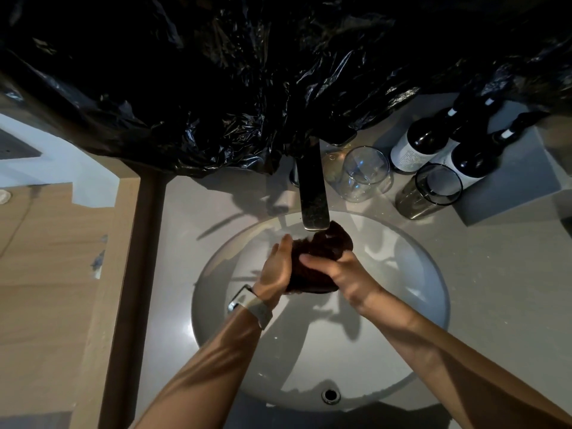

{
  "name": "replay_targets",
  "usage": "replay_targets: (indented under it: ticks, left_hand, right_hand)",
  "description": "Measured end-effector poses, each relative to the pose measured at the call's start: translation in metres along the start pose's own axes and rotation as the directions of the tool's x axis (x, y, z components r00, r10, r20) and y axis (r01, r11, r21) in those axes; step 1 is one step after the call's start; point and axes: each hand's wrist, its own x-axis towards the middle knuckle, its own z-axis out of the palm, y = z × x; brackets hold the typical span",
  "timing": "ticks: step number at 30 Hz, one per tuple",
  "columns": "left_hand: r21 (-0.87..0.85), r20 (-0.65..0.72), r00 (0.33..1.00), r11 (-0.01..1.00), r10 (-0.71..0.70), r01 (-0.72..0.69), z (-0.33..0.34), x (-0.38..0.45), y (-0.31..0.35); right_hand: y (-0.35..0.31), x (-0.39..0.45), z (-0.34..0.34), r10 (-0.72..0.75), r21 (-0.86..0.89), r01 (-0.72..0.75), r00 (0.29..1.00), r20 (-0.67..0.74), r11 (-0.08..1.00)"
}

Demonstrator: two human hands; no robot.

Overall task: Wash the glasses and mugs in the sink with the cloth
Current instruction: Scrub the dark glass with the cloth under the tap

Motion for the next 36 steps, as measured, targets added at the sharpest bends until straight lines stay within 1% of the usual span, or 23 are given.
replay_targets:
  ticks: [1,3,4,5,6,7,9,11,12,13,15,17,18,20,21,23,25,27,29,31,32,34,36]
  left_hand:
    - [-0.106,0.132,0.986,0.988,-0.102,0.116,-0.002,0.003,0.005]
    - [-0.229,0.348,0.92,0.936,-0.178,0.268,-0.007,0.002,0.011]
    - [-0.239,0.389,0.903,0.927,-0.181,0.288,-0.01,0.003,0.01]
    - [-0.247,0.407,0.897,0.924,-0.175,0.293,-0.011,0.004,0.008]
    - [-0.245,0.421,0.893,0.927,-0.162,0.284,-0.012,0.008,0.006]
    - [-0.235,0.406,0.902,0.937,-0.147,0.258,-0.012,0.012,0.004]
    - [-0.132,0.299,0.953,0.986,-0.055,0.099,-0.007,0.015,0.002]
    - [0.127,0.063,0.995,0.989,0.074,-0.081,-0.002,0.013,-0.001]
    - [0.219,-0.039,0.989,0.967,0.142,-0.13,-0.002,0.009,-0.003]
    - [0.256,-0.083,0.974,0.949,0.209,-0.181,-0.004,0.006,-0.007]
    - [0.205,-0.11,0.957,0.948,0.269,-0.243,-0.009,0.005,-0.016]
    - [0.098,-0.12,0.97,0.975,0.212,-0.201,-0.01,0.009,-0.017]
    - [0.085,-0.088,0.983,0.985,0.158,-0.151,-0.01,0.012,-0.014]
    - [0.061,0.043,0.998,0.997,0.037,-0.04,-0.011,0.013,-0.005]
    - [0.03,0.117,0.992,0.999,-0.041,0.038,-0.012,0.012,0.0]
    - [-0.015,0.258,0.948,0.98,-0.187,0.197,-0.014,0.009,0.01]
    - [-0.043,0.332,0.914,0.964,-0.233,0.261,-0.012,0.011,0.011]
    - [-0.055,0.268,0.944,0.976,-0.191,0.213,-0.003,0.015,0.008]
    - [-0.024,0.123,0.989,0.996,-0.078,0.081,0.008,0.02,-0.003]
    - [0.071,-0.05,0.997,0.996,0.056,-0.052,0.011,0.009,-0.011]
    - [0.102,-0.092,0.989,0.989,0.118,-0.109,0.011,0.003,-0.014]
    - [0.121,-0.103,0.977,0.978,0.185,-0.172,0.009,-0.004,-0.018]
    - [0.087,-0.115,0.977,0.981,0.18,-0.171,0.006,-0.006,-0.021]
  right_hand:
    - [0.001,0.0,-0.003,-0.084,-0.121,0.086,0.996,0.019,0.989]
    - [0.007,0.004,-0.007,-0.197,-0.351,0.218,0.976,0.095,0.911]
    - [0.007,0.004,-0.007,-0.222,-0.418,0.253,0.967,0.123,0.872]
    - [0.008,0.005,-0.006,-0.237,-0.43,0.265,0.964,0.118,0.863]
    - [0.007,0.004,-0.004,-0.245,-0.375,0.26,0.966,0.087,0.89]
    - [0.003,0.001,-0.002,-0.241,-0.269,0.241,0.97,0.034,0.933]
    - [-0.006,-0.003,0.003,-0.138,-0.013,0.138,0.987,-0.085,0.99]
    - [-0.011,0.0,0.006,0.068,0.202,-0.039,0.988,-0.14,0.979]
    - [-0.013,0.002,0.009,0.145,0.252,-0.106,0.979,-0.142,0.962]
    - [-0.016,0.003,0.013,0.197,0.277,-0.153,0.971,-0.137,0.949]
    - [-0.019,0.009,0.019,0.244,0.269,-0.2,0.959,-0.141,0.942]
    - [-0.019,0.009,0.024,0.251,0.234,-0.212,0.956,-0.15,0.949]
    - [-0.018,0.007,0.024,0.236,0.223,-0.201,0.961,-0.143,0.954]
    - [-0.011,0.004,0.02,0.137,0.161,-0.117,0.983,-0.123,0.98]
    - [-0.007,0.001,0.017,0.06,0.08,-0.051,0.993,-0.105,0.995]
    - [-0.004,-0.006,0.012,-0.046,-0.12,0.039,0.997,-0.06,0.992]
    - [-0.004,-0.011,0.008,-0.07,-0.18,0.061,0.996,-0.046,0.982]
    - [-0.005,-0.012,0.002,-0.051,-0.114,0.04,0.995,-0.091,0.993]
    - [-0.008,-0.009,0.002,0.014,0.024,-0.01,0.981,-0.193,1.0]
    - [-0.011,-0.005,0.004,0.085,0.133,-0.047,0.95,-0.3,0.99]
    - [-0.011,-0.002,0.004,0.107,0.158,-0.054,0.932,-0.346,0.986]
    - [-0.012,0.001,0.003,0.122,0.126,-0.078,0.909,-0.399,0.989]
    - [-0.01,0.003,-0.005,0.101,0.047,-0.09,0.901,-0.421,0.995]
